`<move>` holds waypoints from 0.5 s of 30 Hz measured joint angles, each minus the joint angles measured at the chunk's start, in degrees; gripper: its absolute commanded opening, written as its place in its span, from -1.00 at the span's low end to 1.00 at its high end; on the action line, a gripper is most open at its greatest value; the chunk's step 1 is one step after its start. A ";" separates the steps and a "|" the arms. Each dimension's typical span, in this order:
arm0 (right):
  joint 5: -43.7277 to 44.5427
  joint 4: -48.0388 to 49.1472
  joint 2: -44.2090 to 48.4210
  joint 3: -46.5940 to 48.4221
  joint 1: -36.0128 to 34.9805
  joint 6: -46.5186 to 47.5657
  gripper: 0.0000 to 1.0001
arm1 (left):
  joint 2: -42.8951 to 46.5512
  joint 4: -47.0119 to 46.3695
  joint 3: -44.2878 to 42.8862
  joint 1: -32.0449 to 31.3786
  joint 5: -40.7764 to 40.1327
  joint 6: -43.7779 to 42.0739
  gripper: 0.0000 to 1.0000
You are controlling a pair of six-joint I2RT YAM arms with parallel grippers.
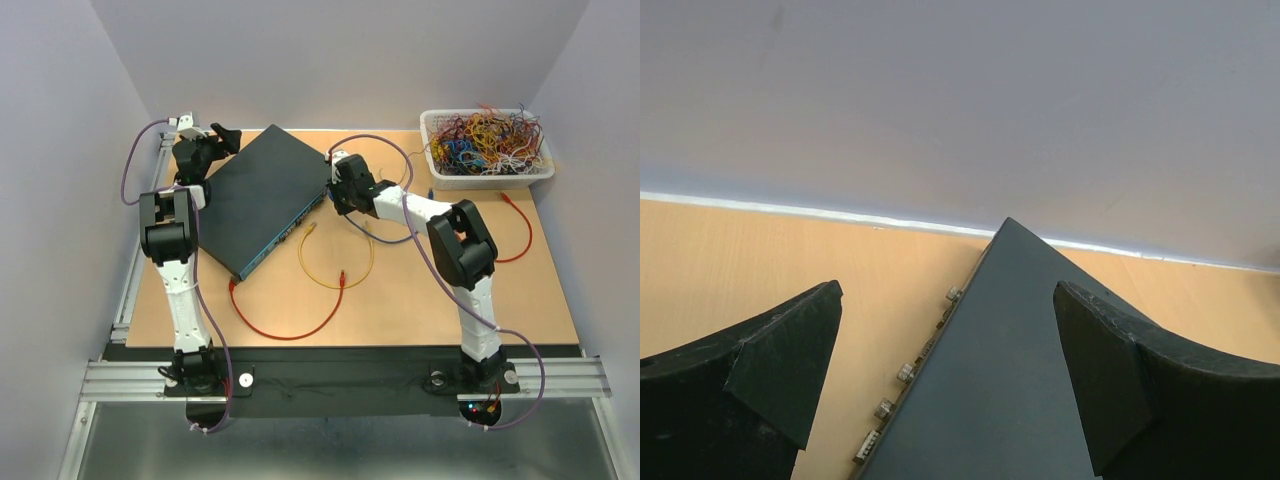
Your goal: Insert the plug into the switch port
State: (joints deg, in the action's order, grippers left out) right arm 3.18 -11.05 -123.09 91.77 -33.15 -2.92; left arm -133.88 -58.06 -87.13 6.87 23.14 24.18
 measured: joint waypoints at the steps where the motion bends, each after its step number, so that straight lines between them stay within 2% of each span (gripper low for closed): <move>1: 0.17 0.00 -0.07 0.00 0.00 0.13 -0.99 | 0.00 0.00 0.00 0.00 0.02 0.04 0.97; 15: 0.74 -0.11 -0.42 1.95 -0.04 0.83 -0.99 | -0.04 0.00 -0.22 0.00 0.50 0.33 0.97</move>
State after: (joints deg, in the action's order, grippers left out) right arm 3.92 -11.16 -123.50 93.71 -33.19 -2.09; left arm -133.93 -58.06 -87.35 6.87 23.64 24.51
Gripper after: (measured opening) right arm 0.120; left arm 0.986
